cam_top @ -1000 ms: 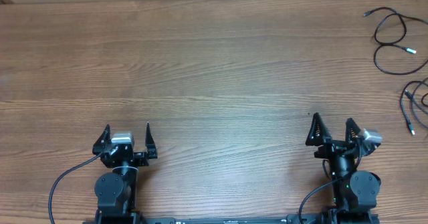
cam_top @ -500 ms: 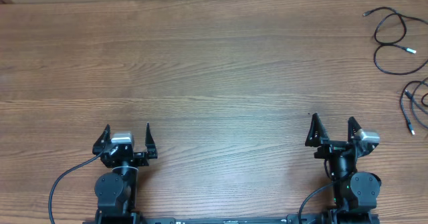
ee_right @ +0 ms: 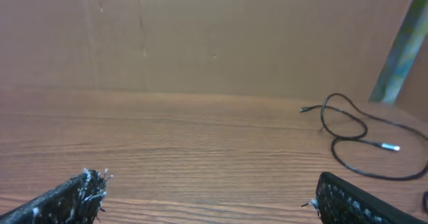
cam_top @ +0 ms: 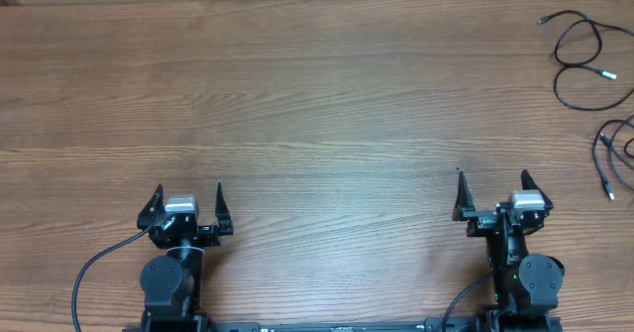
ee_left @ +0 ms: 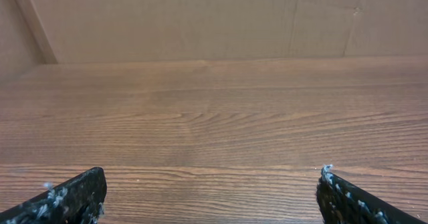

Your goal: Untangle cables

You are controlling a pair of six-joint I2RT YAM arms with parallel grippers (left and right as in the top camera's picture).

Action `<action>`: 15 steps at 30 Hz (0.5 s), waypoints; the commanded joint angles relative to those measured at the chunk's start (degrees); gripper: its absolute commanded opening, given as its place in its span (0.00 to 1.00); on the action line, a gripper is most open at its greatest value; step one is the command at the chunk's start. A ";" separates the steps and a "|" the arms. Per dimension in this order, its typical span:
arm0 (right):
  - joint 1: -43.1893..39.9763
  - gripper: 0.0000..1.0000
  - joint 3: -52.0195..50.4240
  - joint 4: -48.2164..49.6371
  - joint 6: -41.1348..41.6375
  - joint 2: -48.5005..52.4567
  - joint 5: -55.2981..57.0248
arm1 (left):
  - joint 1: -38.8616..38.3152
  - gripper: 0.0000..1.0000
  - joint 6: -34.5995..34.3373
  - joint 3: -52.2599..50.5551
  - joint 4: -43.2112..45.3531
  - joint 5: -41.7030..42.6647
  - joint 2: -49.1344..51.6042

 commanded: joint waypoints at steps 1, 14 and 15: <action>-0.57 1.00 -0.61 0.31 -3.80 -0.68 0.13 | 0.28 1.00 0.68 -0.13 0.00 0.48 -0.24; -1.16 1.00 -0.61 0.35 1.55 -0.68 -0.17 | 0.28 1.00 0.68 -0.13 0.00 0.50 -0.24; -1.16 1.00 -0.61 0.39 1.55 -0.68 -0.17 | 0.28 1.00 0.68 -0.13 0.00 0.50 -0.24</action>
